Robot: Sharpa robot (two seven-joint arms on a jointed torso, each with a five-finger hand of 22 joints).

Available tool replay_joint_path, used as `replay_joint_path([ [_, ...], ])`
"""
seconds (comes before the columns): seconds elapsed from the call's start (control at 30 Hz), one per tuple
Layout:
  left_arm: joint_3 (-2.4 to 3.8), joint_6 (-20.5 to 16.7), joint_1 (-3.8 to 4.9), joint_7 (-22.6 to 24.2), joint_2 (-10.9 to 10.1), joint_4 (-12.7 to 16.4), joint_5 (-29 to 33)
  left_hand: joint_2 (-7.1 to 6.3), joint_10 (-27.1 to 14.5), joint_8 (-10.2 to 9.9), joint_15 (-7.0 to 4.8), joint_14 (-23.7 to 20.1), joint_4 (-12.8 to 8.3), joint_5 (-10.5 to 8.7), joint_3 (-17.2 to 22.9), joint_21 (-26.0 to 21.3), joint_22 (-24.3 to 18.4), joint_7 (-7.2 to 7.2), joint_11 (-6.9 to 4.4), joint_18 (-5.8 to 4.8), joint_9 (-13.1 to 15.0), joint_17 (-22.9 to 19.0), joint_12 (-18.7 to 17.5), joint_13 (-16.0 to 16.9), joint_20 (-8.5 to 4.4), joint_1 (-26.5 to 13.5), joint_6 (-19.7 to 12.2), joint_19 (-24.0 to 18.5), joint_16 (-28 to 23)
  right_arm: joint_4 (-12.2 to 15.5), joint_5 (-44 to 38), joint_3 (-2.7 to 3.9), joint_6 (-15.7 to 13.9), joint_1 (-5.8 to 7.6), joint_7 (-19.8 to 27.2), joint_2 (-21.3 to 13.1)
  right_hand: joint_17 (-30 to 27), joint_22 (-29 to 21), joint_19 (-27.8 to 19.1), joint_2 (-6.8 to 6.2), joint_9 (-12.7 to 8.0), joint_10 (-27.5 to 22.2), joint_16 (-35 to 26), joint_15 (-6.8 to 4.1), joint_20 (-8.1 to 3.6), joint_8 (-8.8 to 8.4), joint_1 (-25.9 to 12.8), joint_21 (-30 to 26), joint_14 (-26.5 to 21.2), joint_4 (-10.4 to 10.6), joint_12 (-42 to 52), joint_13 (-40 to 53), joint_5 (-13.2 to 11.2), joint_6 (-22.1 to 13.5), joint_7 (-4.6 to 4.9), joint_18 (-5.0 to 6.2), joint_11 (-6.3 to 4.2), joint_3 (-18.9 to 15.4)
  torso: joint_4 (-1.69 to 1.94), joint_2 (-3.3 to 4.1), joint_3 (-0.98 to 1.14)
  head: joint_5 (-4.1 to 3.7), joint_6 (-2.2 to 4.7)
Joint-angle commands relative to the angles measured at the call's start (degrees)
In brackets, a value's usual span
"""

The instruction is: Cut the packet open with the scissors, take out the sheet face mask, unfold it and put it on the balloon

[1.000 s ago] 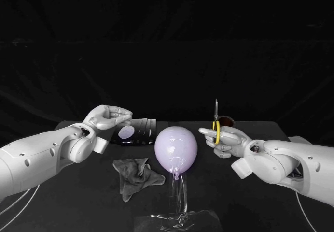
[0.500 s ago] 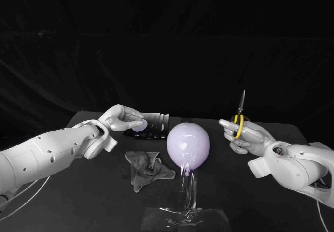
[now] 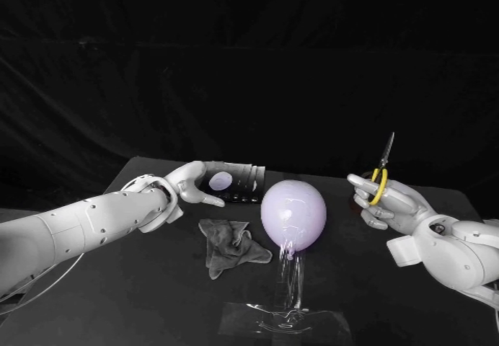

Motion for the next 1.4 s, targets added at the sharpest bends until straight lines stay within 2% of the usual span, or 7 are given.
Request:
replay_joint_path([
  [0.03, 0.09, 2.0, -0.02, -4.9, 0.9, -0.8, -8.9, -0.49, -2.6, -0.1, -1.1, -2.5, 0.0, 0.29, -1.4, -0.5, -0.1, 0.22, -0.77, -0.43, -0.4, -0.8, -0.2, -0.1, -0.15, -0.2, -1.6, -1.4, -0.2, 0.1, 0.3, 0.03, -0.3, -0.01, 1.0, 0.0, 11.8, 6.7, -0.1, 0.75, 2.8, 13.2, 0.0, 0.48, 0.2, 2.84, 1.2, -0.2, 5.0, -0.4, 58.0, 15.5, 0.2, 2.7, -2.36, 0.93, -3.9, 0.1, 0.01, 0.02, 0.02, 0.37, -0.33],
  [0.13, 0.12, 2.5, -0.04, -5.9, 1.9, -2.3, -10.8, -0.72, -3.7, 0.0, -1.78, -3.9, 0.0, 0.3, -2.3, -0.7, -0.1, 0.37, -0.96, -0.31, -0.5, -1.3, -0.2, -0.2, -0.22, -0.4, -2.1, -2.2, -0.2, 0.1, 0.1, 0.03, -0.2, -0.01, 0.8, 0.1, 12.0, 6.8, 0.0, 0.75, 2.9, 13.2, 0.1, 0.48, 0.2, 3.16, 1.3, -0.1, 5.0, -0.4, 58.0, 15.5, 0.1, 3.0, -2.36, 0.89, -3.9, 0.1, -0.03, 0.0, 0.03, 0.68, -0.47],
  [0.27, 0.19, 3.0, -0.03, -6.3, 3.6, -5.3, -12.5, -0.54, -2.7, 0.4, -2.7, -3.5, 0.0, 0.3, -1.1, -0.7, -0.1, 1.21, -0.18, -0.13, -0.1, -1.1, 0.0, 0.0, -0.3, -0.2, -0.9, -2.0, 0.0, 0.1, -0.3, 0.03, 0.1, -0.01, 0.5, 0.1, 12.4, 7.1, 0.3, 0.81, 4.0, 13.2, 0.4, 0.47, 0.22, 5.46, 1.3, 0.4, 5.2, -0.4, 58.0, 15.5, 0.1, 4.8, -2.4, 0.77, -3.92, 0.1, -0.07, 0.06, -0.02, 0.94, -0.58],
  [0.53, 0.39, 5.2, 0.04, -7.2, 7.2, -11.6, -13.6, 0.01, -0.5, 0.7, -3.08, -2.1, -0.1, 0.25, 0.0, -0.1, 0.3, 2.28, 1.14, 0.47, 0.1, -0.6, 0.4, 0.3, -0.4, 0.1, -0.5, -0.3, 0.4, 0.2, -0.9, 0.03, 0.4, -0.01, 0.2, 0.1, 12.5, 7.2, 0.4, 0.82, 4.3, 13.2, 0.5, 0.46, 0.22, 6.07, 1.3, 0.6, 5.2, -0.4, 58.0, 15.5, 0.1, 5.4, -2.43, 0.73, -3.95, 0.1, -0.01, 0.06, 0.01, 1.18, -0.8],
  [0.73, 0.64, 6.8, 0.11, -7.3, 9.5, -15.9, -13.6, 1.23, 1.6, 1.2, -2.57, 1.9, -0.1, 0.12, 3.0, 0.7, 0.7, 3.2, 2.12, 1.33, 0.5, 0.7, 0.5, 0.4, -0.37, 0.7, 0.4, 1.8, 1.5, 0.3, -1.2, 0.03, 0.4, -0.01, 0.1, 0.1, 12.6, 7.3, 0.5, 0.83, 4.5, 13.2, 0.6, 0.45, 0.22, 6.55, 1.4, 0.6, 5.2, -0.4, 58.0, 15.5, 0.1, 5.8, -2.45, 0.71, -3.96, 0.1, -0.15, 0.08, -0.05, 1.34, -0.93],
  [0.9, 0.74, 7.9, 0.19, -7.3, 10.9, -18.0, -13.6, 1.58, 1.9, 1.3, -2.54, 2.1, -0.1, 0.1, 3.4, 0.7, 0.7, 3.28, 2.23, 1.45, 0.6, 0.7, 0.5, 0.4, -0.39, 0.8, 0.6, 1.8, 1.5, 0.4, -1.3, 0.03, 0.4, -0.01, 0.0, 0.1, 12.6, 7.3, 0.5, 0.83, 4.5, 13.2, 0.6, 0.45, 0.22, 6.55, 1.4, 0.6, 5.2, -0.4, 58.0, 15.5, 0.1, 5.8, -2.45, 0.71, -3.96, 0.1, -0.19, 0.34, -0.12, 1.51, -1.37],
  [1.4, 0.74, 10.3, 0.29, -7.9, 14.3, -22.0, -14.5, 1.67, 0.8, 1.2, -2.8, 1.1, -0.1, 0.08, 4.0, 0.6, 0.6, 3.26, 2.12, 1.99, 0.4, 0.3, 0.2, 0.2, -0.74, 0.9, -0.3, 1.2, 1.2, 0.9, -2.0, 0.04, 0.5, 0.01, -0.3, 0.1, 12.9, 7.4, 0.7, 0.82, 5.1, 13.2, 0.8, 0.42, 0.21, 7.75, 1.4, 0.9, 5.3, -0.5, 58.0, 15.5, 0.1, 6.7, -2.51, 0.65, -4.0, 0.1, -0.29, 0.54, -0.15, 1.58, -1.4],
])
